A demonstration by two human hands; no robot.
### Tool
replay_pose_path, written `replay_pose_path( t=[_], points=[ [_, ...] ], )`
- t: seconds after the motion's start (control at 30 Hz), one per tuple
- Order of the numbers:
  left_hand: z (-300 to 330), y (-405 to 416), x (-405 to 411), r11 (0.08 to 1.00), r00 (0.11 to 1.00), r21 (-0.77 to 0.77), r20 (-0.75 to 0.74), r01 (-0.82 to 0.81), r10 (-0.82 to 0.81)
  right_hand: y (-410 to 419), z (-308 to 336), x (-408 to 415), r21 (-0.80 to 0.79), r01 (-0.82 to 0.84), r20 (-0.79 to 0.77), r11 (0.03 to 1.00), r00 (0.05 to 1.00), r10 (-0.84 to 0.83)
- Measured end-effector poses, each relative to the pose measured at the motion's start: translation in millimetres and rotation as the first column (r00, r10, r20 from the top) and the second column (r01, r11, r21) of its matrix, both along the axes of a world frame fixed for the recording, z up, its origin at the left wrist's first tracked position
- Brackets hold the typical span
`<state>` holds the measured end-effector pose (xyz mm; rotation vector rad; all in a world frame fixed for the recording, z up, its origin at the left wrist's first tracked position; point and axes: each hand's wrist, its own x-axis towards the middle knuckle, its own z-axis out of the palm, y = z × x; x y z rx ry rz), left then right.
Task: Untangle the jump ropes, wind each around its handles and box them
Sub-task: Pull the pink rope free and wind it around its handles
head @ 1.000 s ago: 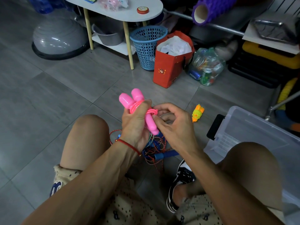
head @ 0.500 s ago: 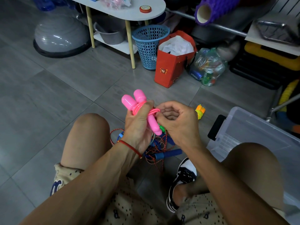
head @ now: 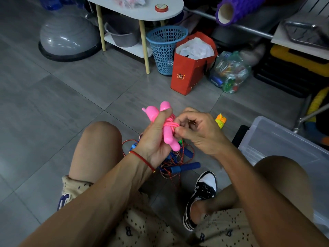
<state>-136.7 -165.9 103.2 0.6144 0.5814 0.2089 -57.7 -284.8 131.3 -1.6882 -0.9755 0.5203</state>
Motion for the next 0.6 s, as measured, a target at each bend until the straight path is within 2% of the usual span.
replay_pose_path(
  t=[0.13, 0.23, 0.3, 0.43, 0.53, 0.6],
  points=[
    [-2, 1, 2, 1.0, 1.0, 0.001, -0.009, -0.017, 0.017, -2, -1, -2, 0.034, 0.035, 0.012, 0.999, 0.999, -0.036],
    [2, 1, -1, 0.999, 0.999, 0.028, -0.025, 0.042, -0.041, -5, 3, -5, 0.085, 0.028, -0.223, 0.996, 0.975, -0.009],
    [2, -1, -2, 0.997, 0.998, 0.033, -0.024, 0.067, -0.066, -7, 5, -2, 0.07, 0.018, -0.295, 0.997, 0.955, 0.003],
    [0, 0, -3, 0.999, 0.999, 0.029, -0.027, 0.03, -0.029, -8, 4, 0, 0.008, 0.009, -0.286, 1.0, 0.958, -0.006],
    [-1, 0, -3, 1.0, 1.0, 0.009, -0.007, -0.018, 0.018, -5, 0, -5, -0.044, 0.122, -0.277, 0.992, 0.952, -0.129],
    [2, -2, -2, 0.999, 0.999, 0.017, -0.009, -0.049, 0.049, -1, -4, -9, -0.06, 0.22, -0.197, 0.974, 0.954, -0.227]
  ],
)
